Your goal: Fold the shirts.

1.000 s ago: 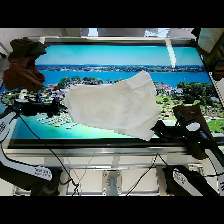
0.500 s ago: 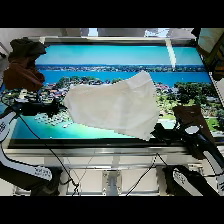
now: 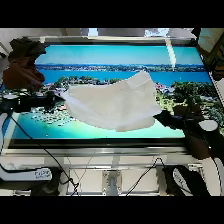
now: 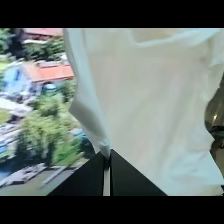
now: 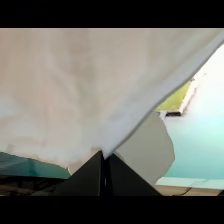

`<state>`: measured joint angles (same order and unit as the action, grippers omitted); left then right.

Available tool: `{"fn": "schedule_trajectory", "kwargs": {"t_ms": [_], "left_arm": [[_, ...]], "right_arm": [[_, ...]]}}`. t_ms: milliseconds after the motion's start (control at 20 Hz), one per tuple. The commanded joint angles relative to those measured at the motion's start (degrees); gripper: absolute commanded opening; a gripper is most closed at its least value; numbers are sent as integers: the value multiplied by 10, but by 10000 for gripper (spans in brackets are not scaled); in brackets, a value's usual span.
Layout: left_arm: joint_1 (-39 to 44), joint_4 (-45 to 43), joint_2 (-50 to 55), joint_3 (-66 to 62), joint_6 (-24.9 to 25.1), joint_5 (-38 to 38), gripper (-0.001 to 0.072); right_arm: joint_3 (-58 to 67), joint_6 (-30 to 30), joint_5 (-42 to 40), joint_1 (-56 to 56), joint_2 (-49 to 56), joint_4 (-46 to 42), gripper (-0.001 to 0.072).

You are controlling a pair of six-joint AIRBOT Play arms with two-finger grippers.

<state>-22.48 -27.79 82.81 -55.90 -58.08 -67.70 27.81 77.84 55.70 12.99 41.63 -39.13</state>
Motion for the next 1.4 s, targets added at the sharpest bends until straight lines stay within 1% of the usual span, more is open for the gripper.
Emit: {"fn": "schedule_trajectory", "kwargs": {"t_ms": [0,150,200,300,400,450,550,600,700,750,800,900,1000,1150,1200,1350], "left_arm": [[-1,52,-136,0,11,-43,14],[-14,75,-286,-1,10,-44,14],[-22,74,-341,-2,9,-41,13],[-39,72,-433,-12,3,-30,13],[-51,60,-505,-33,-22,15,13],[-52,35,-532,-49,-27,44,13],[-52,-49,-557,-83,-60,72,13],[-52,-113,-559,-97,-92,72,12],[-52,-217,-558,-100,-154,49,12],[-52,-249,-556,-100,-174,26,13],[-52,-262,-555,-100,-178,3,13],[-51,-260,-554,-98,-178,-6,13],[-51,-258,-543,-87,-187,10,12],[-37,-240,-481,-45,-183,20,13],[-23,-235,-454,-25,-175,39,13],[39,-238,-348,13,-165,145,13]], "right_arm": [[69,30,17,0,-127,-4,27],[141,52,15,0,-238,-13,27],[175,66,10,0,-270,-33,26],[246,97,5,0,-311,-102,26],[328,124,13,-1,-324,-188,25],[362,124,15,-2,-323,-215,25],[416,123,10,-2,-314,-267,24],[428,123,9,-2,-307,-284,24],[432,116,12,-2,-281,-290,24],[431,104,15,-2,-260,-275,24],[429,86,17,-2,-236,-254,24],[420,34,16,-1,-172,-196,24],[407,-7,14,-1,-98,-150,24],[385,-46,9,-2,17,-114,25],[379,-52,-1,-2,50,-111,25],[366,-85,-49,-2,143,-94,25]]}}
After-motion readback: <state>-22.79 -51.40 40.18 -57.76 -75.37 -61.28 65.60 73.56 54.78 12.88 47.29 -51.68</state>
